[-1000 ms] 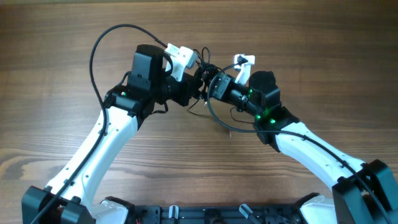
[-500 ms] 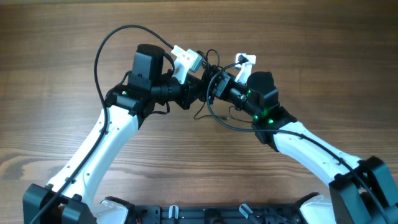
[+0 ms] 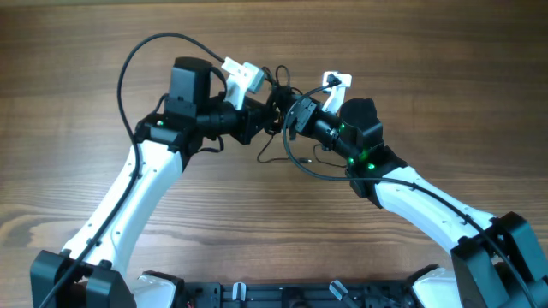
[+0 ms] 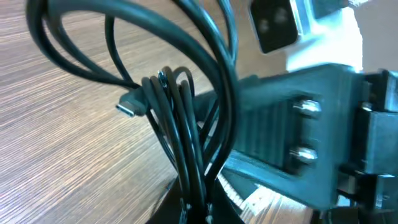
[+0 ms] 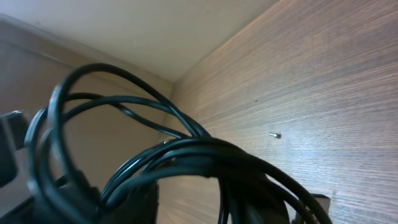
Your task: Untangle cables
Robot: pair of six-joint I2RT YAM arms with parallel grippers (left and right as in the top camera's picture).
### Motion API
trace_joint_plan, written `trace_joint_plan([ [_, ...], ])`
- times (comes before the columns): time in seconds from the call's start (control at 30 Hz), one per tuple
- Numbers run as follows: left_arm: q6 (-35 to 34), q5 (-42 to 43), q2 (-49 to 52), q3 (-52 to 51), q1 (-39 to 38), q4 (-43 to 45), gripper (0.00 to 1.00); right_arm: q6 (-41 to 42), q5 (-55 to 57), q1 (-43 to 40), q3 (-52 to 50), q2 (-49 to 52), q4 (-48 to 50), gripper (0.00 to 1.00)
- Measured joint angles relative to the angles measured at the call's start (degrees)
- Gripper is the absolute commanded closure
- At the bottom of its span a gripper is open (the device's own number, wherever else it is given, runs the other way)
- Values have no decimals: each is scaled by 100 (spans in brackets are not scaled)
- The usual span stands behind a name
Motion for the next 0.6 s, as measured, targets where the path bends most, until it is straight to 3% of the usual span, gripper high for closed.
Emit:
trace_joint_plan([
  [0.1,0,70,4,0,317,-33,96,7,-164,-13,9,0,-2,37],
  [0.2,0,127,4,0,382,-24,96,31,-409,-83,9,7,-15,30],
  [0.23,0,151,4,0,396,-24,96,-2,-599,-101,9,9,-22,11],
  [0.27,2,170,4,0,474,-28,96,-109,-850,-153,9,9,-31,1],
  [0.43,894,1759,4,4,1296,-686,96,-1410,-2970,-1373,9,-70,-179,0],
  [0.5,1228,2214,4,2,1314,-1034,96,-1928,-3510,-1915,11,-146,-164,4],
  [0.6,1611,2758,4,0,1102,-1272,96,-2151,-3746,-2074,9,-157,125,7],
])
